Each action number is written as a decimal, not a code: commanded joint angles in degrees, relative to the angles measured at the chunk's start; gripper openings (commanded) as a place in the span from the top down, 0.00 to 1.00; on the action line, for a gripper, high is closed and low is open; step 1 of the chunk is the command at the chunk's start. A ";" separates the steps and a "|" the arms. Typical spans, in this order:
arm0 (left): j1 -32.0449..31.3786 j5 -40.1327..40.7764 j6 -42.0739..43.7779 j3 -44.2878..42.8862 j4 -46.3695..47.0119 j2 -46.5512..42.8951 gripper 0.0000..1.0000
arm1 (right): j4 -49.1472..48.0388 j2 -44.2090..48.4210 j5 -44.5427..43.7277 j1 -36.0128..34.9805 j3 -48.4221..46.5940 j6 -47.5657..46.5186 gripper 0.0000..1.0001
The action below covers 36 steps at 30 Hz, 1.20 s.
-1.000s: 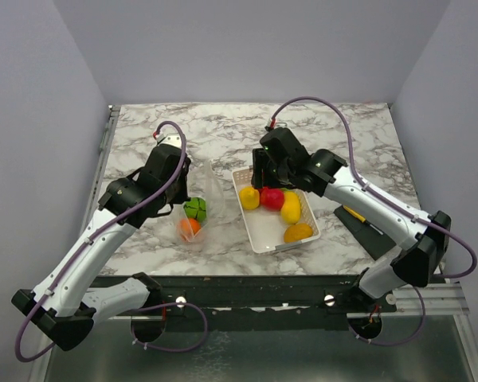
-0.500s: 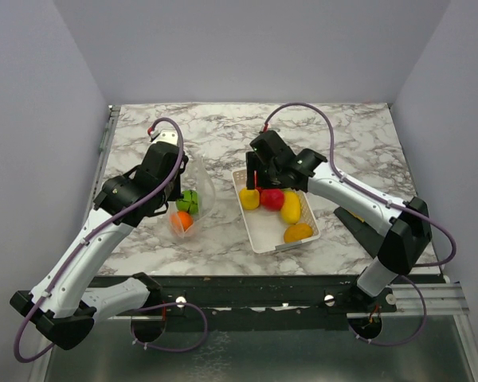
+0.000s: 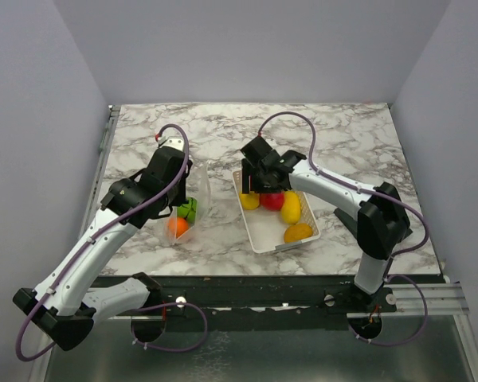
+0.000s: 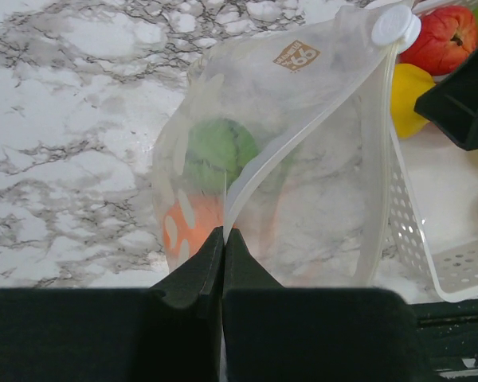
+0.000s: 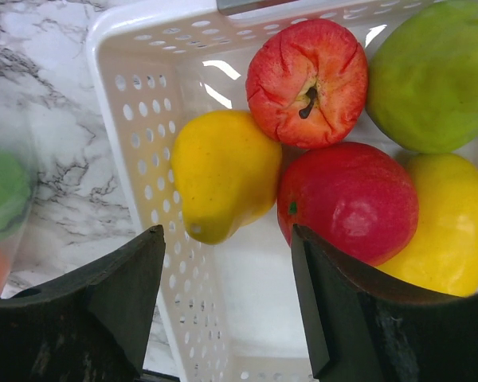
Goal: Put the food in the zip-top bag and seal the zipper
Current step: Pick up the fake fruit from the bin.
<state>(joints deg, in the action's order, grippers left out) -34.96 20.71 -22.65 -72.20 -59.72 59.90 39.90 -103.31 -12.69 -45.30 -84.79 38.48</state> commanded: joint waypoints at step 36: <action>-0.11 -5.77 -1.23 1.37 3.65 -0.76 1.00 | -0.32 0.97 -3.21 0.21 2.47 -0.01 0.99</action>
<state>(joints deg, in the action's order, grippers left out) -34.96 15.64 -23.53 -70.81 -56.69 59.90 38.63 -106.83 -13.15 -45.30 -83.55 39.59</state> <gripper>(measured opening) 0.005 0.186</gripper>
